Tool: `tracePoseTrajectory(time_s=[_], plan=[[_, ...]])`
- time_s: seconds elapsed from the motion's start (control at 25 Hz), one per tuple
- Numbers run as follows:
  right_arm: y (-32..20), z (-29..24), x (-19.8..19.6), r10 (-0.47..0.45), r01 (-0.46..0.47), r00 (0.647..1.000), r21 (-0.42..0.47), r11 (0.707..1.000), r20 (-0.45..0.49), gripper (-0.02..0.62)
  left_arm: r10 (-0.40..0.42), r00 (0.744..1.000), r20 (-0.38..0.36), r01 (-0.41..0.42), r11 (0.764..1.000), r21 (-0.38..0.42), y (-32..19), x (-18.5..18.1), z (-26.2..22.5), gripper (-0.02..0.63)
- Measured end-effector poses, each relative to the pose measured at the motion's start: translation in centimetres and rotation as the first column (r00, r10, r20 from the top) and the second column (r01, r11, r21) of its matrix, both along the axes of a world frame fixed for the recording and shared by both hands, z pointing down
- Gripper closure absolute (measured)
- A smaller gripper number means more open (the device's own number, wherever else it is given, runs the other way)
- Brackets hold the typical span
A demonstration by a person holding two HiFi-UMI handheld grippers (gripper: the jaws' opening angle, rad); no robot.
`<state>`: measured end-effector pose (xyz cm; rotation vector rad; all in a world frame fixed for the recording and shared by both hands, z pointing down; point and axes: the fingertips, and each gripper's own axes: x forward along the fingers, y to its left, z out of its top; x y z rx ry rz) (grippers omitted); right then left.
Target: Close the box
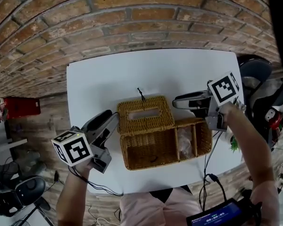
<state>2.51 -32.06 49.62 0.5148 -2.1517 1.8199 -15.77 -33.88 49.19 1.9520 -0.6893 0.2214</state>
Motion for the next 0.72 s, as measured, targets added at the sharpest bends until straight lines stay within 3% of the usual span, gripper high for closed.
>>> tracePoseTrajectory(time_s=[0.08, 0.36, 0.48, 0.72], plan=[[0.1, 0.2, -0.3, -0.013, 0.015, 0.999, -0.046, 0.999, 0.032, 0.411, 0.008, 0.999, -0.052, -0.012, 0.997, -0.076, 0.3, 0.1, 0.5, 0.413], [0.7, 1.8, -1.1, -0.091, 0.099, 0.994, -0.164, 0.981, 0.059, 0.374, 0.008, 0.993, -0.115, -0.036, 0.969, -0.244, 0.8, 0.5, 2.6, 0.399], [0.7, 2.7, -1.6, -0.113, 0.122, 0.992, -0.194, 0.973, 0.056, 0.374, 0.019, 0.991, -0.135, -0.057, 0.956, -0.287, 0.8, 0.8, 3.4, 0.393], [0.6, 4.2, -1.6, -0.101, 0.108, 0.994, -0.225, 0.968, 0.041, 0.376, 0.018, 0.968, -0.249, -0.112, 0.923, -0.369, 1.6, 1.9, 3.3, 0.387]])
